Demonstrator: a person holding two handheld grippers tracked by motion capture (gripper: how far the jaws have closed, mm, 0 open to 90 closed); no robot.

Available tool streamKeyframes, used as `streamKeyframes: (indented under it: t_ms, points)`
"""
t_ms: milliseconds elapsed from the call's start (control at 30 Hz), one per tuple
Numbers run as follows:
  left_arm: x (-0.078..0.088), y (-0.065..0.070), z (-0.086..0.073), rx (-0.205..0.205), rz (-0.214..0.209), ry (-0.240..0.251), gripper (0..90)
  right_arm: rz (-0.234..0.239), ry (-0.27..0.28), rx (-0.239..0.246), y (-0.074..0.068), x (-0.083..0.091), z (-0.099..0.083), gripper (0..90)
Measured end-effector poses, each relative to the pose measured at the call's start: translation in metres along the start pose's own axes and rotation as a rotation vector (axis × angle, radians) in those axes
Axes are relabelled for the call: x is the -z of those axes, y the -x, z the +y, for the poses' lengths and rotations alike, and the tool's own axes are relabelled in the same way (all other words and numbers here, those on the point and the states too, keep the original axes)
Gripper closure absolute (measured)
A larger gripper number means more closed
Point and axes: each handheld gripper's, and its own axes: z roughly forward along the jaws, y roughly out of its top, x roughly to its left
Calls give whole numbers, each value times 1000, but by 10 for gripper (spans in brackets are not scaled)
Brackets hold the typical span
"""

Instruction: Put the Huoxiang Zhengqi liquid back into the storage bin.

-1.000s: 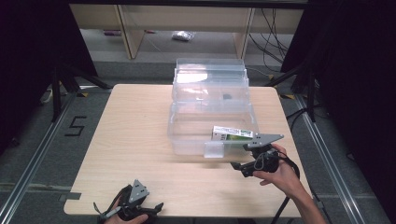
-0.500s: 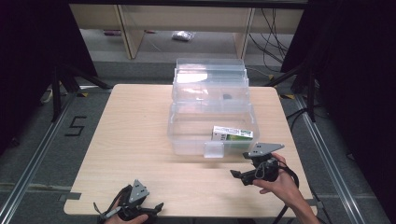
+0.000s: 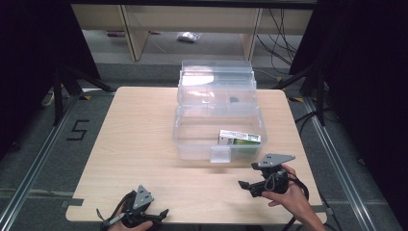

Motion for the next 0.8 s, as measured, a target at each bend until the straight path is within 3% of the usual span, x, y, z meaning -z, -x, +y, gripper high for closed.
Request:
streamKeyframes:
  t_ms: [233, 267, 300, 433, 567, 600, 800]
  points:
    - [0, 2, 0, 18, -10, 13, 149, -9, 7, 2, -5, -5, -11, 181]
    - [0, 3, 0, 17, -11, 14, 150, -1, -10, -36, -9, -6, -13, 181]
    - [0, 3, 0, 16, -12, 13, 149, -3, -6, -8, -8, -8, -15, 181]
    - [0, 2, 0, 17, -13, 19, 150, 17, -26, -17, -14, -12, -21, 181]
    - [0, 3, 0, 12, -10, 14, 149, 13, -26, -6, -18, -13, -24, 181]
    - [1, 2, 0, -7, -12, 1, 149, 11, -28, -10, -19, -14, -26, 181]
    - [1, 2, 0, -3, -8, 6, 150, 12, -43, -23, -26, -14, -33, 180]
